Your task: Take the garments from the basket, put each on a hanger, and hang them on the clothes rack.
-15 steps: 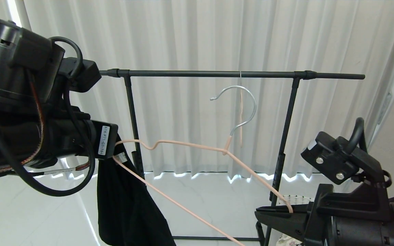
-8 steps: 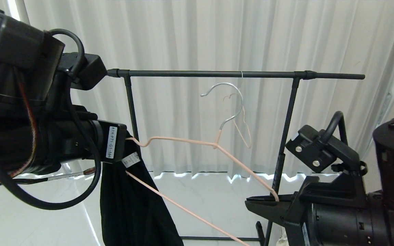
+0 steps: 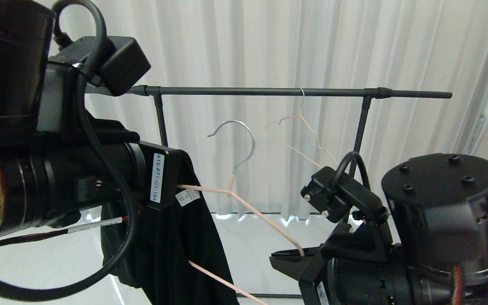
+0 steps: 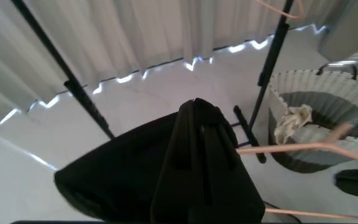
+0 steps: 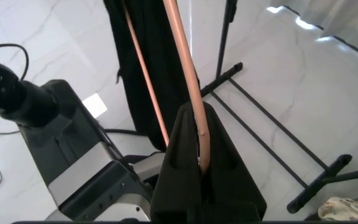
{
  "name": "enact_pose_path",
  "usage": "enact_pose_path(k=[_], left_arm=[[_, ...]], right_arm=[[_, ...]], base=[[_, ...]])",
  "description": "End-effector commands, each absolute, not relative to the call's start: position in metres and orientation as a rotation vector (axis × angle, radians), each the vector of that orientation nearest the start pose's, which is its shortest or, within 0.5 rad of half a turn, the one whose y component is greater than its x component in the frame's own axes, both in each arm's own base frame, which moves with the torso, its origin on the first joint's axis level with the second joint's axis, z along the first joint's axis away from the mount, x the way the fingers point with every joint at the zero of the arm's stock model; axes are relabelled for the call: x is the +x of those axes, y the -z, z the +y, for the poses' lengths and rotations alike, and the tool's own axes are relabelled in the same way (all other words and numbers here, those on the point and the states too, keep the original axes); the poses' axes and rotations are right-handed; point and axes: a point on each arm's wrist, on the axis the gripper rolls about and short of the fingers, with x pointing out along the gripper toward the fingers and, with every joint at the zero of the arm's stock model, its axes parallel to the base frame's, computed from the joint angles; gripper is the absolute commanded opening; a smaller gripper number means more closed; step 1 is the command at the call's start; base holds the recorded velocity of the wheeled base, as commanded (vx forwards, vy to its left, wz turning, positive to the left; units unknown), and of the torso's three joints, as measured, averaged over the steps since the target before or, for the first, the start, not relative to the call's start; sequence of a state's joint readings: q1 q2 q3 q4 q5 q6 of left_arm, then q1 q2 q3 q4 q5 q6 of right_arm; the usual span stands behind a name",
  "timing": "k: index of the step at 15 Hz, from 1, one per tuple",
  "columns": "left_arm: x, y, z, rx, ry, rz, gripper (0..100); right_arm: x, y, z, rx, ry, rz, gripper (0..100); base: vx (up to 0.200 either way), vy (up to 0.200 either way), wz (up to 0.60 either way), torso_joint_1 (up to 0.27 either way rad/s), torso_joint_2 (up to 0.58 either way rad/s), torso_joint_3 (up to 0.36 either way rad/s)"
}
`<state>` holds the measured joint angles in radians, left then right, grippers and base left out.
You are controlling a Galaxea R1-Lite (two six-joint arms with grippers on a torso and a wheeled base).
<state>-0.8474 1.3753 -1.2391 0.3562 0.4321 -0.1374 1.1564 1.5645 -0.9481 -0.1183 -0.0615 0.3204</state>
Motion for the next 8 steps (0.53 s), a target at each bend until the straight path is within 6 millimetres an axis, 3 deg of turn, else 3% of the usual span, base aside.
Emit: enact_pose_path(k=[1, 8], left_arm=[[0.142, -0.300, -0.161, 0.168, 0.421, 0.413, 0], [0.127, -0.306, -0.168, 0.170, 0.495, 0.388, 0]], right_arm=[[0.114, -0.207, 0.261, -0.028, -0.985, 0.606, 0], [0.116, -0.206, 0.262, -0.028, -0.946, 0.596, 0]], base=[[0.000, 0.000, 0.00, 0.000, 0.00, 0.000], [0.000, 0.000, 0.00, 0.000, 0.00, 0.000]])
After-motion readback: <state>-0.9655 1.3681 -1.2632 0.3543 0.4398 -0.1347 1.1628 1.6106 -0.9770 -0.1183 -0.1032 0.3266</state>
